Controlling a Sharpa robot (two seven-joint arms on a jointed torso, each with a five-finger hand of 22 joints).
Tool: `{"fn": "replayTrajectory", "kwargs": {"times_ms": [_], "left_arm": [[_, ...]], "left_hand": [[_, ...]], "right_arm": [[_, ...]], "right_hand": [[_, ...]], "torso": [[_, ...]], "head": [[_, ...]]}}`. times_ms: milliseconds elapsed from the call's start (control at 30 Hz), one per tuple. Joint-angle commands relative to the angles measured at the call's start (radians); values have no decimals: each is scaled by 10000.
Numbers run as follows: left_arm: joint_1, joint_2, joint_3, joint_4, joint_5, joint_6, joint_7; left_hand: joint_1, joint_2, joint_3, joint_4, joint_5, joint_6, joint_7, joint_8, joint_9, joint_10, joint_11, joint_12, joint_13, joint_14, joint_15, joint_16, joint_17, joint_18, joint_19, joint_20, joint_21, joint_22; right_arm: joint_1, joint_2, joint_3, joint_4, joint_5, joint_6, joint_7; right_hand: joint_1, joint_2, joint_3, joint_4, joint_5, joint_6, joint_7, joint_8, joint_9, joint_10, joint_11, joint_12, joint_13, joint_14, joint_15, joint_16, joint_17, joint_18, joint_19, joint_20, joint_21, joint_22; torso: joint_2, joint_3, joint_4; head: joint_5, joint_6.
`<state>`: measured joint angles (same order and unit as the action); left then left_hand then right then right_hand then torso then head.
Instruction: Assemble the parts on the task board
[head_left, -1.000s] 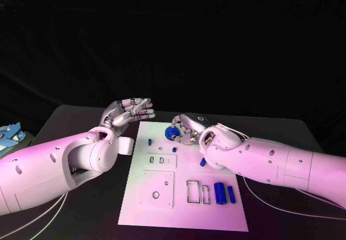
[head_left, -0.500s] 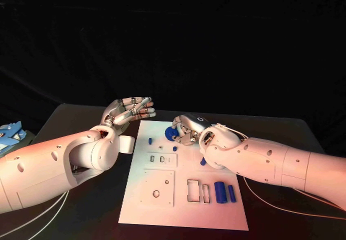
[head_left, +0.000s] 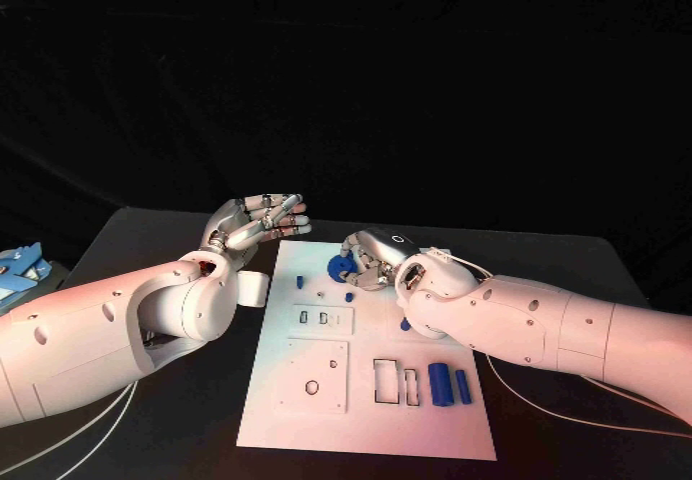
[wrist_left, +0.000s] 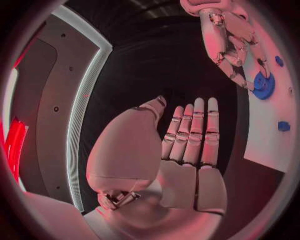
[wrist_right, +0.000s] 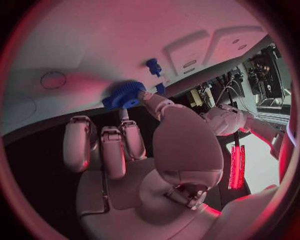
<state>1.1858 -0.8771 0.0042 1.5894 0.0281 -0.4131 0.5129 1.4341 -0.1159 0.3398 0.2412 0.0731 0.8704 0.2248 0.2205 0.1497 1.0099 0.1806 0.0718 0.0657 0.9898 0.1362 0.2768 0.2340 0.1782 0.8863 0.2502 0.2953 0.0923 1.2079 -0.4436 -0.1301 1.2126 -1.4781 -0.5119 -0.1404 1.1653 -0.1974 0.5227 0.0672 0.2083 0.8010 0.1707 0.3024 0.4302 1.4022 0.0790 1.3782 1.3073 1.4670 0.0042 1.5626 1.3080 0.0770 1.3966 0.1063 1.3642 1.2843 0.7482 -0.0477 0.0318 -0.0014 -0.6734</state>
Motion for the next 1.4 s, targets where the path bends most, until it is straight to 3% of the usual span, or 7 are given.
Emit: {"fn": "replayTrajectory", "kwargs": {"times_ms": [33, 467, 667, 833, 1000, 1200, 1400], "left_arm": [[11, 25, 8, 6, -2, 193, 41], [11, 11, 8, 0, -2, 177, 32], [11, 6, 8, -19, -2, 179, 34], [11, -12, 7, -63, -2, 193, 37], [10, -55, 7, -98, -2, 188, 54], [6, -68, 5, -178, -2, 221, 75], [-10, -78, 3, -282, -2, 265, 85]], "left_hand": [[7, -78, 35, -2, -45, 6, 60, -35, -12, 0, 10, -57, -10, 0, 5, -69, 9, 57, 47, 10, -44, -9], [-1, -85, 44, -8, -46, 1, 64, -42, -14, -7, 13, -62, -11, -2, 7, -79, 16, 57, 48, 10, -49, -15], [-1, -85, 44, -8, -46, 1, 64, -42, -14, -7, 13, -62, -11, -2, 7, -79, 16, 57, 48, 10, -49, -15], [-1, -85, 44, -8, -46, 1, 64, -42, -14, -7, 13, -62, -11, -2, 7, -79, 16, 57, 48, 10, -49, -15], [-5, -85, 53, -13, -45, 2, 63, -44, -14, -10, 14, -64, -11, -2, 8, -85, 21, 57, 49, 11, -52, -20], [-14, -81, 96, -33, -44, 57, 45, -23, -3, 94, -11, -21, 8, 14, -4, -99, 44, 59, 62, 10, -57, -35], [-46, -97, 146, -48, -45, 117, 26, -5, 8, 285, -47, 39, 33, 44, -27, -114, 80, 61, 84, 3, -62, -54]], "right_arm": [[-7, 12, -1, 13, 54, 98, 85], [-6, -52, -2, 9, 251, 583, 165], [3, -231, -2, 85, 381, 160, 259], [94, -899, 20, 528, 1530, -762, 1270], [288, -1875, 69, 1088, 3587, -214, 2929], [476, -2938, 105, 1520, 4937, 715, 3893], [518, -3804, 116, 1416, 5398, 1404, 4246]], "right_hand": [[-179, -68, -208, 118, -63, -64, 4, -158, -19, -24, 67, -44, 488, 999, 85, 39, 2457, -57, -24, 96, -57, -6], [-731, -12, -603, 622, 207, 144, -23, -374, 64, -8, 58, -8, 530, 1005, 89, 46, 2483, -54, -15, 119, -68, 31], [-728, 32, -615, 665, 413, 218, -40, -415, 94, 18, 40, 20, 559, 1007, 74, 49, 2494, -58, -1, 107, -60, 56], [-400, 228, -403, 523, 749, 239, -24, -584, 125, 79, 39, 85, 631, 997, 66, 37, 2447, -51, -16, 92, -95, 41], [125, 412, -119, 163, 344, 260, 47, -792, 162, -116, 94, -96, 461, 954, 111, -11, 2270, 8, -193, 125, -321, -186], [405, 268, -77, -151, 253, 303, 62, -900, 198, -265, 106, -229, 330, 924, 121, -47, 2148, 32, -273, 141, -428, -272], [548, 144, -87, -337, 245, 292, 70, -989, 214, -299, 112, -254, 306, 932, 128, -38, 2184, 29, -272, 147, -436, -255]], "torso": [[-9, 0, -8], [-10, 11, -13], [-23, 16, -21], [-50, 19, -55], [-119, 43, -193], [-191, 134, -334], [-237, 246, -435]], "head": [[6, -8], [13, -19], [-4, 14], [-43, 63], [-41, 114], [-21, 116], [15, 88]]}}
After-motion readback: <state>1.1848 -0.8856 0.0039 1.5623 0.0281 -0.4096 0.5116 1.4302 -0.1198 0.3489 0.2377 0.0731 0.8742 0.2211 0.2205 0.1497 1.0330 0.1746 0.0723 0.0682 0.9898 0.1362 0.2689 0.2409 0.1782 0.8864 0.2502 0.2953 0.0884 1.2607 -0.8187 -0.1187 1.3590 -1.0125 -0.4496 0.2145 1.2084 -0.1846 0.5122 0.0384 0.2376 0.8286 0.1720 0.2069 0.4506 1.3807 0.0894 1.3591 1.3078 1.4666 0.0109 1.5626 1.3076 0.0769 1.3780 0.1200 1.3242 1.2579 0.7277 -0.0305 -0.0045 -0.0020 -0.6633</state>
